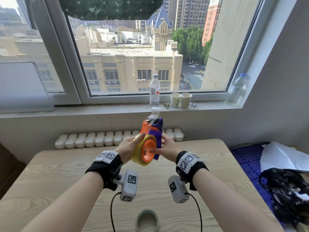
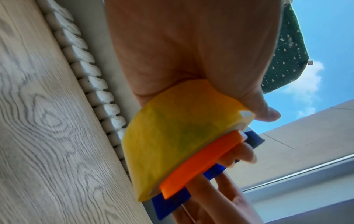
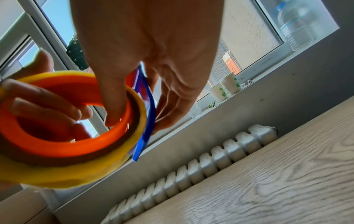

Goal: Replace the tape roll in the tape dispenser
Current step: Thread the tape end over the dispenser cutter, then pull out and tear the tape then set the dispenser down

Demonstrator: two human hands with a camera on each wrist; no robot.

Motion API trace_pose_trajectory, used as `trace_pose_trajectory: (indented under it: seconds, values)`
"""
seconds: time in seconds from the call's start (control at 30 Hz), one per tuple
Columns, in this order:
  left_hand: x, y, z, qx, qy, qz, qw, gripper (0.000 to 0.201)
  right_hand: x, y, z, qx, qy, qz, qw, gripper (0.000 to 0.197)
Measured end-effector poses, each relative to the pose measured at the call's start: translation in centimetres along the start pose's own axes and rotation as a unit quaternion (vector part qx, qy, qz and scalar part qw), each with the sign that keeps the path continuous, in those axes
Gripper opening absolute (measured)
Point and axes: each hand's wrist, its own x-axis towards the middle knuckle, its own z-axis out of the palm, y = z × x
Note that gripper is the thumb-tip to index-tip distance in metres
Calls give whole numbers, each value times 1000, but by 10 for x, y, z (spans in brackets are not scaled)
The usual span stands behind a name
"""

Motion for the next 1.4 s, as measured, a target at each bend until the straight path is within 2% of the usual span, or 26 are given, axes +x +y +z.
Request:
trace_pose_trajectory:
  seconds: [0.13,0.17,0.27,0.37,0.4,0.47,0.5,0.53,0.67,0.83,0.93,1.1,1.23,1.3,1.4]
  values:
    - [1,-5,-5,-11,-12,-17,1000,95,-3,2,6,-2,10,5,1000,46]
    - [1,-4,-5,-7,-10,-26,1000,95,-4,2,7,0,15,9,1000,44]
    - [-1,-2,-5,-6,-6,-43,999,79,-8,3,7,27,1,25,999,44]
    - [-4,-1,-6,0,-39,-40,998,78,-11,1,4,49,-23,34,998,41]
    - [-6,-1,-6,3,-56,-38,998,67,-11,1,4,52,-28,39,997,38]
    - [-8,0,-3,6,-66,-35,997,33,-12,1,2,56,-36,54,996,33]
    - [-8,3,-2,9,-52,-37,998,22,-13,1,1,61,-40,61,995,32]
    - [-8,4,0,15,-35,-39,999,20,-15,2,0,70,-50,67,994,32]
    - [-2,1,0,57,32,-36,997,37,-19,4,-7,147,-115,95,978,44]
    - [0,2,-2,78,66,-8,995,33,-22,6,-14,230,-153,127,953,68]
    - [1,4,-5,24,93,-14,995,37,-24,9,-15,264,-154,127,944,64]
    - [-3,0,-11,11,63,-29,998,33,-25,3,-16,274,-128,111,947,47]
    - [-7,-7,-11,17,57,-55,997,33,-23,0,-13,262,-107,111,953,54]
    - [-8,-8,-10,24,55,-64,996,37,-23,-1,-10,276,-102,105,950,51]
    - [-6,-6,-10,33,90,-70,993,37,-21,-6,-5,277,-90,85,953,52]
